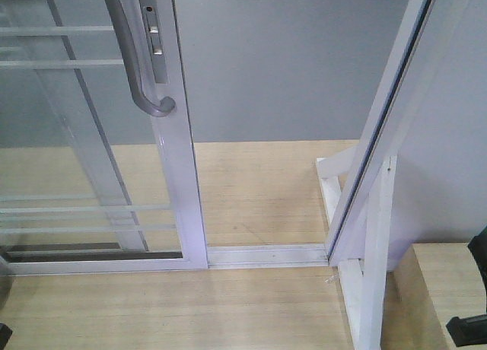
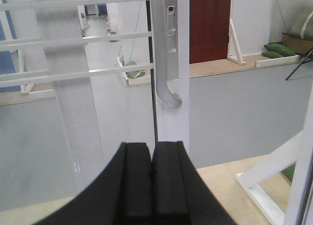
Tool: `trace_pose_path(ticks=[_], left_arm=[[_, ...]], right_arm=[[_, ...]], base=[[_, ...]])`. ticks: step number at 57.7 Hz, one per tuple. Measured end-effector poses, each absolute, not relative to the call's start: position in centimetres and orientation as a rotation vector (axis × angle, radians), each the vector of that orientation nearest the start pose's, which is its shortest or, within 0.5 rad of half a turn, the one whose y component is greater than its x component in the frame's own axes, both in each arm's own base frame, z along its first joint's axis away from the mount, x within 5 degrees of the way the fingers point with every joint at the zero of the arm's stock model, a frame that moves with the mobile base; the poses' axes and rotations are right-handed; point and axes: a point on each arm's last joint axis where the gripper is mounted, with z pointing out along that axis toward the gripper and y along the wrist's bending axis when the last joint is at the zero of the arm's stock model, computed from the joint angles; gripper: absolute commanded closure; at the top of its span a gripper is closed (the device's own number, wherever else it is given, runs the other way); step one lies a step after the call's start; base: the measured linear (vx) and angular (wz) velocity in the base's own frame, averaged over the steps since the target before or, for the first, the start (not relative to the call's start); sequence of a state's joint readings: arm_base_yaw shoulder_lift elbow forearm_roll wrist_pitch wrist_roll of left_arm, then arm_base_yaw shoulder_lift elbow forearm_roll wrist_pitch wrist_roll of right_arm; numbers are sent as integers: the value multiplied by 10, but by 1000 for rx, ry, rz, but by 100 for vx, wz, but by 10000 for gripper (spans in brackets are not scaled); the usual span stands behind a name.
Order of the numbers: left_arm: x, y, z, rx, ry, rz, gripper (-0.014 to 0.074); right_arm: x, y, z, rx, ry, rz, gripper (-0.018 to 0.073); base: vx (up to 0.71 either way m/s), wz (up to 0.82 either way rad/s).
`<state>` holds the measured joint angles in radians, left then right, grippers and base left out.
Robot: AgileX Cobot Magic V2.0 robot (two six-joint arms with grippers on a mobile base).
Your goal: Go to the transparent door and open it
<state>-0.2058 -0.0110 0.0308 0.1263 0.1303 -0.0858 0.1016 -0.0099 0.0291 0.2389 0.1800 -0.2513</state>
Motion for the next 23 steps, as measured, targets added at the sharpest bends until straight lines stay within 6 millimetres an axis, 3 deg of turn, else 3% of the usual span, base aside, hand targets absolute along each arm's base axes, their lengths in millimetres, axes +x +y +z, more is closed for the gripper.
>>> trace_pose_path(ticks=[23], left_arm=[[56,-10,192,187,1623,-114,594]], right_arm=[[56,10,188,-131,1674,99,564]], base=[[0,0]])
